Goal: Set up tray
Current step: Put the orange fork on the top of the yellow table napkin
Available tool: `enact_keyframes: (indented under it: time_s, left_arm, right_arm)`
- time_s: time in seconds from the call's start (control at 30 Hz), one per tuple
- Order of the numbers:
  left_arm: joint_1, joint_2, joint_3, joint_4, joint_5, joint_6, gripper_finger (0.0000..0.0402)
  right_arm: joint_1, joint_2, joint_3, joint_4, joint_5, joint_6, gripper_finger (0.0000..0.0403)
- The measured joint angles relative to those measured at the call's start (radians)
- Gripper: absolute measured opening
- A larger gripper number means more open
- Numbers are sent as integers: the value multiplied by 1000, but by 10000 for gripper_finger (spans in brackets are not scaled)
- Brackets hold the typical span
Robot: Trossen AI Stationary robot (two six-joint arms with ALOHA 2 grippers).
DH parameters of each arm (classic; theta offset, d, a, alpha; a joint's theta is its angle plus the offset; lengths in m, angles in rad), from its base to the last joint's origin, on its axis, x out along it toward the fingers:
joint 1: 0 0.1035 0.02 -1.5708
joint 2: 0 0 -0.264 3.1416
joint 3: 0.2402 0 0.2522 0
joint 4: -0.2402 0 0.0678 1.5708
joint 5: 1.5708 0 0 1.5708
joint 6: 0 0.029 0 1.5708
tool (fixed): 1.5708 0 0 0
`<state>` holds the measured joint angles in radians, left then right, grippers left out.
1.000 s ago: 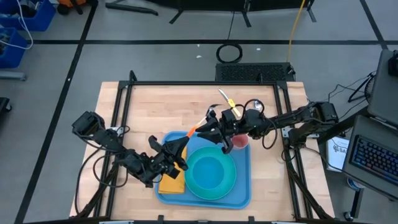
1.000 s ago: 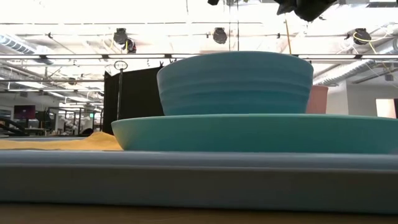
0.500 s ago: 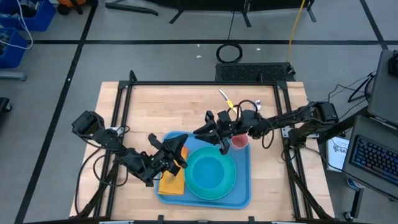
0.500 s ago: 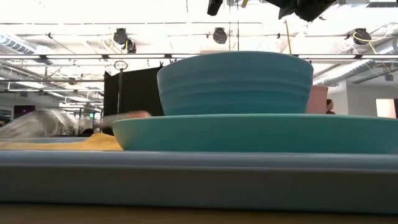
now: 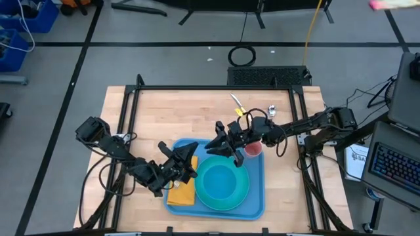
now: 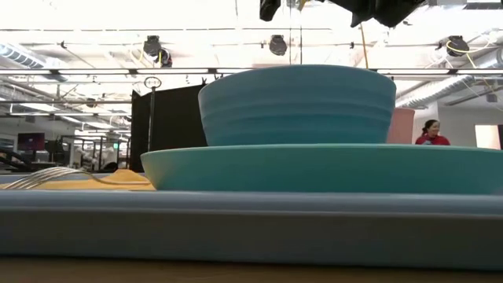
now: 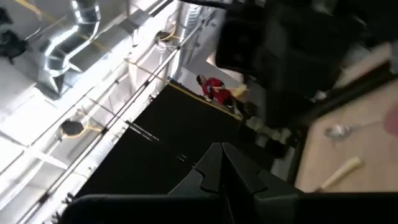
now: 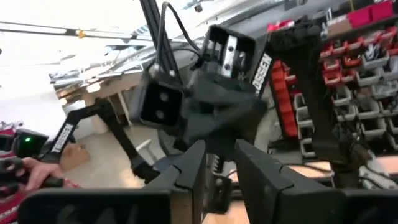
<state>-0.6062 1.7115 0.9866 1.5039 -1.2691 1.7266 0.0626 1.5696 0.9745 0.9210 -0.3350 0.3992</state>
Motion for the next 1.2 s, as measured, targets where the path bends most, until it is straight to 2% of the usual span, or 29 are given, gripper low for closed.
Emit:
enact_keyframes:
  time_s: [0.13, 0.2, 0.3, 0.43, 0.53, 0.67, 0.87, 1.0, 1.2]
  left_arm:
    - [31, 0, -93, 20, -2, -84, 4]
    - [57, 0, -148, 21, -21, -192, 3]
    - [96, 2, -219, 18, -53, -423, 9]
    - [124, 1, -277, 20, -188, -652, 16]
    - [75, 1, -316, 21, -244, -753, 6]
    - [3, -5, -360, 44, -245, -874, 7]
    - [-127, -5, -430, 42, -300, -1048, 17]
    - [-207, -5, -474, 44, -295, -1232, 4]
    - [-297, -5, -517, 43, -300, -1434, 22]
  right_arm:
    - [4, -1, 0, -4, -45, -2, 69]
    - [4, -1, 0, -44, -86, -20, 64]
    - [5, -10, 0, -170, -89, -72, 55]
    - [-4, -13, 17, -348, -92, -194, 46]
    - [-20, -13, 61, -580, -100, -283, 43]
    - [-38, -12, 126, -864, -10, -436, 44]
    - [-50, 18, 220, -1056, -7, -550, 60]
    - [-45, 131, 317, -1135, -8, -606, 91]
    - [-10, 372, 581, -1326, 3, -696, 140]
